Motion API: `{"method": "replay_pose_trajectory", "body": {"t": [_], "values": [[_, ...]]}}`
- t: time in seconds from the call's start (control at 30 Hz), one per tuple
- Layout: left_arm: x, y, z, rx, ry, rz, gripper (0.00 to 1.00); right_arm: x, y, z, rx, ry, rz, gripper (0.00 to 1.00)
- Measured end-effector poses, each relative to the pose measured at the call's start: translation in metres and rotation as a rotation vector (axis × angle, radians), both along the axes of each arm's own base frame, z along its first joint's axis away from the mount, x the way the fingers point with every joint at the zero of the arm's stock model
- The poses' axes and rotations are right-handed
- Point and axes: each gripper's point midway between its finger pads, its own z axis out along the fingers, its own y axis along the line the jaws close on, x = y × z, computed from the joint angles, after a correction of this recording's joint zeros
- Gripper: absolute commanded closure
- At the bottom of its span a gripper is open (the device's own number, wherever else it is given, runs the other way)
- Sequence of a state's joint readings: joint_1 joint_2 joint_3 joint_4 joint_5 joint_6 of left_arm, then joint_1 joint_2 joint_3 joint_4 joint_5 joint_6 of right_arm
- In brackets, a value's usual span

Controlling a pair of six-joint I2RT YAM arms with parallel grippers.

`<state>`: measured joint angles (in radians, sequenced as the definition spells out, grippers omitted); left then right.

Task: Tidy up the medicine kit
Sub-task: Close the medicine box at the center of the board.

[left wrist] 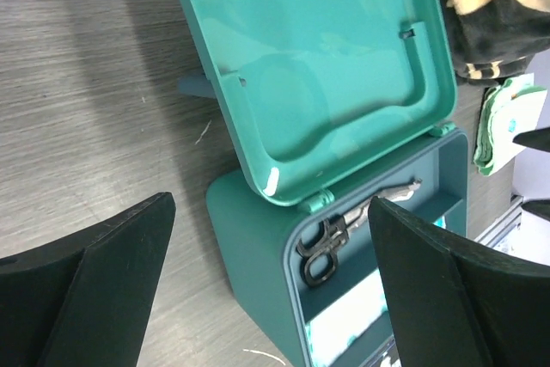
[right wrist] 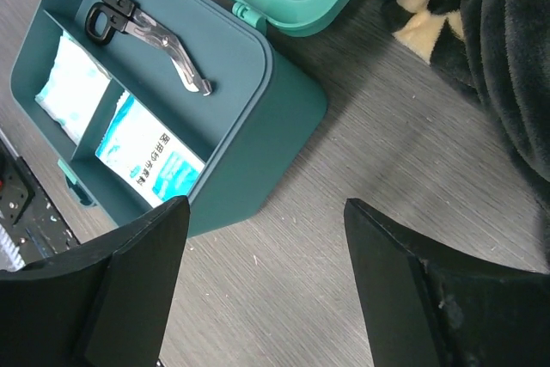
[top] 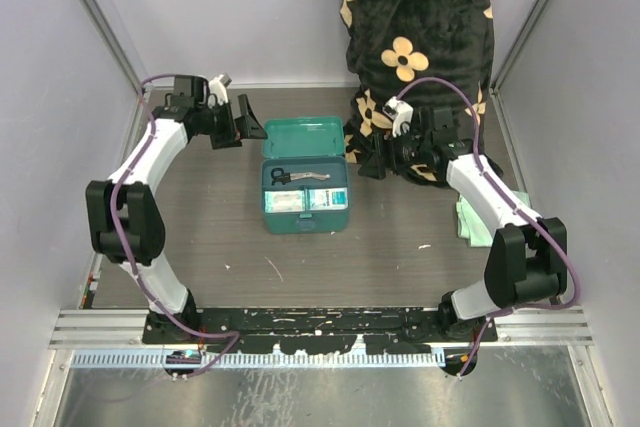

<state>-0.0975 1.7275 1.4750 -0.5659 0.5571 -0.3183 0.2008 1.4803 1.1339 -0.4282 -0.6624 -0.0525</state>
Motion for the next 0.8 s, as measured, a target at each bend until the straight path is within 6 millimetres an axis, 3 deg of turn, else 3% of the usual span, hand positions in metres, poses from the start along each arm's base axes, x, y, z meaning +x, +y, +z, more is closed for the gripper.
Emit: {"method": "replay_pose_trajectory", "body": {"t": [0.1, 0.3, 0.43, 0.8], "values": [[0.008, -0.001, -0.019, -0.002, 0.045, -0.003, 0.01, -0.005, -0.002, 0.0, 0.006, -0.028, -0.002, 0.09], [0.024, -0.007, -0.052, -0.036, 0.113, -0.019, 0.0, -0.016, 0.002, 0.005, 0.046, -0.085, 0.027, 0.09], [0.037, -0.016, -0.059, -0.091, 0.119, -0.051, 0.0, -0.021, 0.009, 0.008, 0.092, -0.104, 0.072, 0.12], [0.047, -0.036, -0.068, -0.231, 0.15, -0.113, 0.03, -0.048, 0.036, -0.003, 0.157, -0.089, 0.203, 0.19]]}}
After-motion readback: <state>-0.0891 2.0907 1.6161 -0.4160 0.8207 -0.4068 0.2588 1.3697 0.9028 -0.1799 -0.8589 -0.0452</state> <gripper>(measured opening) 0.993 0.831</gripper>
